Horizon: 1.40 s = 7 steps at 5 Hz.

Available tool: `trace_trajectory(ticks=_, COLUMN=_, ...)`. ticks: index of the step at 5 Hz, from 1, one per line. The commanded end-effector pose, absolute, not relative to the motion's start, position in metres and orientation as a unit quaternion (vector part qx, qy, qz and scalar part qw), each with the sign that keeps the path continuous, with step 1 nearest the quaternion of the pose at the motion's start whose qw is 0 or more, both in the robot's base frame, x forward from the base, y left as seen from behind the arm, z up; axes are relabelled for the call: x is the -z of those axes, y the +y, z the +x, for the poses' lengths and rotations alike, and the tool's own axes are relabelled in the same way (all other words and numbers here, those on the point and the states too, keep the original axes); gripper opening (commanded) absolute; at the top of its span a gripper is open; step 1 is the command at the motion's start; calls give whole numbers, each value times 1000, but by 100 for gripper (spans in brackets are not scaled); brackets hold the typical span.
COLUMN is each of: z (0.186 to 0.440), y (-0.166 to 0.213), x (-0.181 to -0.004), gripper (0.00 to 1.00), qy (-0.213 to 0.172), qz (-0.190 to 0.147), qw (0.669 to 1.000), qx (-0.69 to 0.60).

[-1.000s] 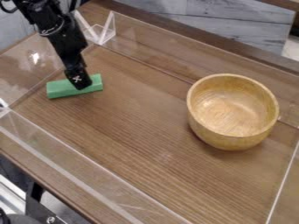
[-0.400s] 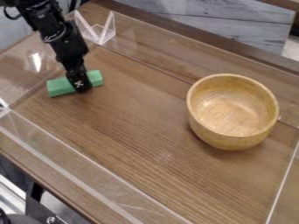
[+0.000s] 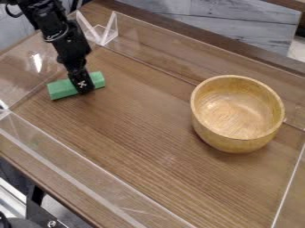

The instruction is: Put the green block in the brown bowl

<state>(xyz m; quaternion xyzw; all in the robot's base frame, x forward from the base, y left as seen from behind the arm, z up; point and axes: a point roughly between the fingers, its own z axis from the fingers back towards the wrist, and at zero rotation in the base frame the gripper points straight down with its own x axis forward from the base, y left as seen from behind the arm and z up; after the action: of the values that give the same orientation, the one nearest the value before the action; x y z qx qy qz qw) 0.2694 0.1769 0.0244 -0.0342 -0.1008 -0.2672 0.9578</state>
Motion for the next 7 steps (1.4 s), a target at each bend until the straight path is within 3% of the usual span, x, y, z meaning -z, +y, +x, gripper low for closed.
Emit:
trace_trajectory(ticks=1, z=279, y=181, x=-42, gripper=0, qy=-108, qz=-20, qw=959, qx=261)
trace_trajectory(ticks=7, z=275, y=158, x=-68, gripper=0, qy=-35, qz=-74, qw=975, qx=206)
